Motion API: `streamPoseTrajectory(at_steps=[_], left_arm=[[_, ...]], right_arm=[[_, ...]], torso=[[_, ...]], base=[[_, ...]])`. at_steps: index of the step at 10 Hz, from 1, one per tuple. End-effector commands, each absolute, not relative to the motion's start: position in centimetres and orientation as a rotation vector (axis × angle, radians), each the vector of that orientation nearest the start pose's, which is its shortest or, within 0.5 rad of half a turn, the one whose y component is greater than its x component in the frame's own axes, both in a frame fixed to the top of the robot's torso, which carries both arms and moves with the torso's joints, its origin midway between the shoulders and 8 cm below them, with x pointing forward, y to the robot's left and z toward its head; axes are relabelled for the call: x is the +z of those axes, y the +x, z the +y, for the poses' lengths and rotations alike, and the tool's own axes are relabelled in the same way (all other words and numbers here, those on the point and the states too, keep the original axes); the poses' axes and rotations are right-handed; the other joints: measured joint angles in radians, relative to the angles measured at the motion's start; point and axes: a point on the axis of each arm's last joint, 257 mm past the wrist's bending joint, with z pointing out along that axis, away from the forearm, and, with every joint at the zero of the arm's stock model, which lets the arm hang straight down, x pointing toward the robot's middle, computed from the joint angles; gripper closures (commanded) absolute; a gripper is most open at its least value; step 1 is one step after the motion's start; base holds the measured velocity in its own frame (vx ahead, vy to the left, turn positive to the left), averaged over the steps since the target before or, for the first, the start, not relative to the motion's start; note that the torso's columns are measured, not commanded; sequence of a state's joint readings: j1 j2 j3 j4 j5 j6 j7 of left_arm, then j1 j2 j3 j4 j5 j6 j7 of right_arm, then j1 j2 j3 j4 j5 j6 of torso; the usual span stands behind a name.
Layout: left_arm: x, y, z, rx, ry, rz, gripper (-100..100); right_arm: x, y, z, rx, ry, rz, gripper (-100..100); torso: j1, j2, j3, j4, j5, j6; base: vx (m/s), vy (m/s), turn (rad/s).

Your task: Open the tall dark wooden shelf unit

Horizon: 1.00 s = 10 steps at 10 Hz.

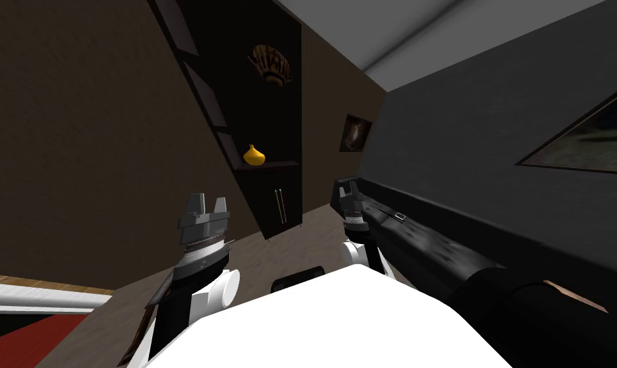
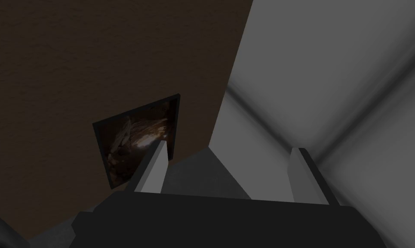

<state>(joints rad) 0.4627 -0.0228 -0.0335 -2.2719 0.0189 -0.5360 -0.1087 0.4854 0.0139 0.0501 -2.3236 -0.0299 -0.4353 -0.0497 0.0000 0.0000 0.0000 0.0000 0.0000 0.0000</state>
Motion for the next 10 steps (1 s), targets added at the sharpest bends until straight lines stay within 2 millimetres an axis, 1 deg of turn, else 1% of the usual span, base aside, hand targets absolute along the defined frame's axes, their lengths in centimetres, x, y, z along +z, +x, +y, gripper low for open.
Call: streamPoseTrajectory(at_steps=[1, 3, 9, 10], left_arm=[[3.96, 34.25, 26.81, -1.272, -0.602, 0.564, 0], [3.97, 34.25, 26.81, -1.272, -0.602, 0.564, 0], [3.98, 34.24, 26.81, -1.272, -0.602, 0.563, 0], [3.77, 34.48, 26.48, -1.269, -0.583, 0.597, -100]], right_arm=[[3.62, 34.86, -26.59, 1.422, 0.718, 0.574, 0], [3.63, 34.85, -26.59, 1.422, 0.718, 0.574, 0], [3.64, 34.85, -26.59, 1.423, 0.717, 0.574, 0], [3.64, 34.85, -26.59, 1.423, 0.717, 0.574, 0]], torso=[[0.000, 0.040, -0.082, 0.041, 0.000, 0.000], [0.000, 0.175, -0.351, 0.176, 0.000, 0.000], [0.000, 0.618, -1.234, 0.617, 0.000, 0.000], [0.000, 0.691, -1.382, 0.691, 0.000, 0.000]], base=[[0.000, 0.000, 0.000], [0.000, 0.000, 0.000], [0.000, 0.000, 0.000], [0.019, -0.006, -0.002]])
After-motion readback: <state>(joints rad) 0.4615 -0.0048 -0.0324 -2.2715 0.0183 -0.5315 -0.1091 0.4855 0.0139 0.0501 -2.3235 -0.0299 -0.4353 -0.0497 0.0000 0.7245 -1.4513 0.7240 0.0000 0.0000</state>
